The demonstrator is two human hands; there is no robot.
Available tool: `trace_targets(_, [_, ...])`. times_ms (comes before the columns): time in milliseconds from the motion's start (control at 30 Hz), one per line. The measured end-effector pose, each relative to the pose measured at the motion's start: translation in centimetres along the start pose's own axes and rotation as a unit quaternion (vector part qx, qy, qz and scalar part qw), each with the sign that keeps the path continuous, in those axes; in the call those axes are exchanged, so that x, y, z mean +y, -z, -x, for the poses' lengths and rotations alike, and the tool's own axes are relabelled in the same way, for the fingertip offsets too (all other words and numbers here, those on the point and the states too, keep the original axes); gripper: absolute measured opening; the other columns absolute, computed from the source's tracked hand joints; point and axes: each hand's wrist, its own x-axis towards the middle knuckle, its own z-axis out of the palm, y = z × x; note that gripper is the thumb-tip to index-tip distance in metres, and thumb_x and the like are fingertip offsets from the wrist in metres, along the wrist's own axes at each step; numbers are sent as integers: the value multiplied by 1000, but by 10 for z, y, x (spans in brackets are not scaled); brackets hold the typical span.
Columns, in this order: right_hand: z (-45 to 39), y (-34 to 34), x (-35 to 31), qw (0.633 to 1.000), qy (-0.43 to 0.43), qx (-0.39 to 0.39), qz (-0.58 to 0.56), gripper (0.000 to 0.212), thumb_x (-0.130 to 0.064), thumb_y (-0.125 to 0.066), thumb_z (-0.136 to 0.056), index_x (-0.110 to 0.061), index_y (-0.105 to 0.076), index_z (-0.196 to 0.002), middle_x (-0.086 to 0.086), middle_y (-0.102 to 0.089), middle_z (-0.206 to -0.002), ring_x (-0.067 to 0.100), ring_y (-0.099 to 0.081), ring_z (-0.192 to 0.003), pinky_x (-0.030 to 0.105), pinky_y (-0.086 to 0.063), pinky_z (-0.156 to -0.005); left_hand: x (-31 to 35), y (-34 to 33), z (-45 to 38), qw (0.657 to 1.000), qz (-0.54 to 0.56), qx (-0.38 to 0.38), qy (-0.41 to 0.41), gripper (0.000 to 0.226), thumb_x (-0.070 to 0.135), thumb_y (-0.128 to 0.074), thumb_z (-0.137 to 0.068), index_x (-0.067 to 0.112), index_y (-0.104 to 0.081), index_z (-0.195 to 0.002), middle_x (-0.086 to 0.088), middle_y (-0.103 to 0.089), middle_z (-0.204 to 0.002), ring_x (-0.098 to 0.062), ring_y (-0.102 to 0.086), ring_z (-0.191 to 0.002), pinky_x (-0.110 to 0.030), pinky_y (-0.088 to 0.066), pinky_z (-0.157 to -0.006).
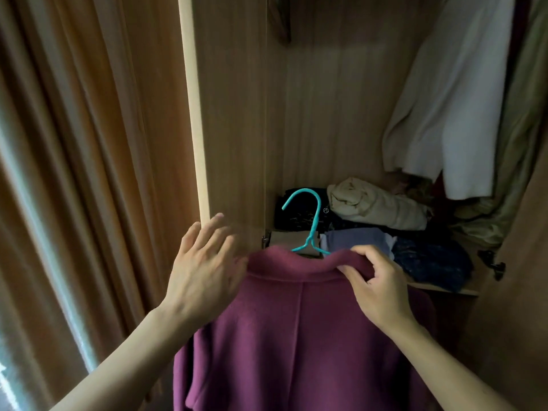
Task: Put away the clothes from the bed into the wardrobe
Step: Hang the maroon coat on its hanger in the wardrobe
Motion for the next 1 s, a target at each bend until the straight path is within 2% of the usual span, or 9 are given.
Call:
trace_targets(100, [-4, 4, -1, 1000, 3, 8, 2, 21, -21, -80, -79, -17, -67, -95, -14, -66, -89, 6, -65, -82, 27, -52, -69, 16, -5, -5, 998, 49, -44, -4, 39, 43, -48, -90, 18, -61, -118, 2, -65, -109, -24, -61, -109, -40, -47, -94])
trace_targets(200, [-7, 11, 1, 1000, -1, 16, 0, 20, -21, -80, -80, -16, -67, -96, -13, -67, -90, 9, -66, -82, 32, -54, -69, 22, -15, -10, 988, 134, -71, 5, 40, 43, -44, -91, 21, -59, -120, 5, -62, -99, -21, -61, -92, -35, -51, -79])
trace_targets(367, [-11, 32, 8, 999, -17, 34, 25, 20, -26, -79, -81, -21, -67, -96, -16, -67, -92, 10, -66, -85, 40, -55, -71, 35, -31, -20, 975, 219, -20, -21, 34, 39, -53, -91, 22, -59, -119, 7, -58, -99, -17, -57, -91, -30, -48, -79])
trace_targets(533, [-20, 53, 23, 999, -22, 40, 29, 21, -29, -78, -81, -23, -67, -98, -15, -68, -92, 11, -67, -84, 44, -55, -71, 60, -48, -34, 968, 245, 49, -30, 30, 31, -56, -91, 13, -60, -114, 2, -60, -101, -19, -56, -92, -24, -44, -83])
trace_targets(733, [-53, 70, 54, 998, 18, 54, 7, 27, -41, -71, -81, -22, -67, -100, -17, -67, -91, 10, -67, -82, 40, -56, -67, 90, -61, -66, 969, 214, 115, -46, 25, 22, -60, -92, 5, -64, -110, -1, -62, -100, -18, -56, -89, -25, -46, -83])
trace_targets(867, [-79, 81, 87, 997, 37, 67, -2, 28, -42, -70, -82, -22, -67, -102, -18, -66, -92, 6, -66, -81, 35, -57, -67, 111, -70, -100, 973, 185, 126, -47, 24, 20, -62, -91, 5, -65, -109, 0, -62, -101, -18, -57, -88, -26, -47, -82])
trace_targets(1000, [-112, 89, 117, 997, 27, 66, -23, 29, -41, -71, -83, -20, -68, -103, -18, -67, -88, 8, -66, -71, 34, -56, -62, 131, -77, -138, 978, 160, 129, -27, 24, 19, -63, -91, 6, -65, -110, 1, -62, -100, -17, -57, -89, -29, -48, -82])
